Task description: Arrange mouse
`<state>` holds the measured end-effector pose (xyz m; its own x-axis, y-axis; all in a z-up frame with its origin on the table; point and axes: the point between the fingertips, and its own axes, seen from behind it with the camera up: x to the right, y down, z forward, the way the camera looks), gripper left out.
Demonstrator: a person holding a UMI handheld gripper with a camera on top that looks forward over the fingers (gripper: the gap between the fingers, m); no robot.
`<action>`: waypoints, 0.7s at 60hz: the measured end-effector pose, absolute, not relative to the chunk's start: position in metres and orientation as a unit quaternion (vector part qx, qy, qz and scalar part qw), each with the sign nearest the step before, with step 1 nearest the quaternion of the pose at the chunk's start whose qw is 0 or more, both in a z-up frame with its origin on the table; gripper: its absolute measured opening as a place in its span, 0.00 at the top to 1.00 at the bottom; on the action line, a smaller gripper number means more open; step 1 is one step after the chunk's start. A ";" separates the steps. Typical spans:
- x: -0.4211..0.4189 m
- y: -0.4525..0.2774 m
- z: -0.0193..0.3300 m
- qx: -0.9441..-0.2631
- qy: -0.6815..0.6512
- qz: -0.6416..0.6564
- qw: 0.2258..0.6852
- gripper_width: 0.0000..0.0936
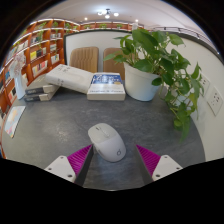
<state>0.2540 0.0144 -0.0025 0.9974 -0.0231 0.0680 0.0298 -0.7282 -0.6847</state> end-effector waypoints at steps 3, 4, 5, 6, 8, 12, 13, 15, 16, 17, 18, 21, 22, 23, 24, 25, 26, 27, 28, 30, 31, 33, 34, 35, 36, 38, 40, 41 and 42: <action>0.255 0.028 -0.006 -0.931 -0.006 -0.025 0.363 0.13; 0.254 0.031 -0.007 -0.932 -0.004 -0.021 0.362 0.15; 0.254 0.035 -0.008 -0.933 -0.002 -0.015 0.360 0.16; 0.254 0.039 -0.010 -0.933 0.002 -0.011 0.360 0.18; 0.254 0.047 -0.012 -0.934 0.007 -0.003 0.357 0.20; 0.256 0.062 -0.012 -0.933 0.010 0.001 0.359 0.26; 0.257 0.065 -0.011 -0.933 0.010 -0.001 0.360 0.27; 0.258 0.071 -0.011 -0.933 0.014 -0.001 0.360 0.30; 0.259 0.074 -0.011 -0.933 0.017 -0.002 0.360 0.32; 0.260 0.076 -0.012 -0.933 0.020 -0.001 0.359 0.34; 0.261 0.078 -0.011 -0.933 0.023 -0.002 0.359 0.36; 0.264 0.083 -0.012 -0.933 0.033 -0.007 0.359 0.43; 0.264 0.084 -0.012 -0.933 0.036 -0.008 0.359 0.43; 0.264 0.085 -0.012 -0.932 0.038 -0.008 0.360 0.44; 0.264 0.086 -0.012 -0.932 0.039 -0.009 0.360 0.45; 0.265 0.086 -0.012 -0.932 0.040 -0.010 0.359 0.45; 0.265 0.087 -0.012 -0.932 0.041 -0.011 0.359 0.47; 0.265 0.087 -0.012 -0.932 0.044 -0.011 0.360 0.47; 0.265 0.087 -0.012 -0.931 0.048 -0.011 0.360 0.47; 0.266 0.088 -0.011 -0.930 0.056 -0.013 0.363 0.49; 0.267 0.088 -0.011 -0.929 0.058 -0.014 0.364 0.51; 0.267 0.089 -0.011 -0.928 0.059 -0.017 0.368 0.53; 0.267 0.089 -0.010 -0.927 0.059 -0.018 0.371 0.54; 0.267 0.089 -0.011 -0.926 0.059 -0.018 0.372 0.56; 0.267 0.090 -0.010 -0.925 0.059 -0.019 0.374 0.56; 0.267 0.090 -0.010 -0.925 0.060 -0.020 0.375 0.59; 0.267 0.090 -0.011 -0.926 0.062 -0.022 0.372 0.60; 0.267 0.090 -0.011 -0.926 0.062 -0.023 0.371 0.60; 0.267 0.089 -0.011 -0.927 0.062 -0.023 0.368 0.60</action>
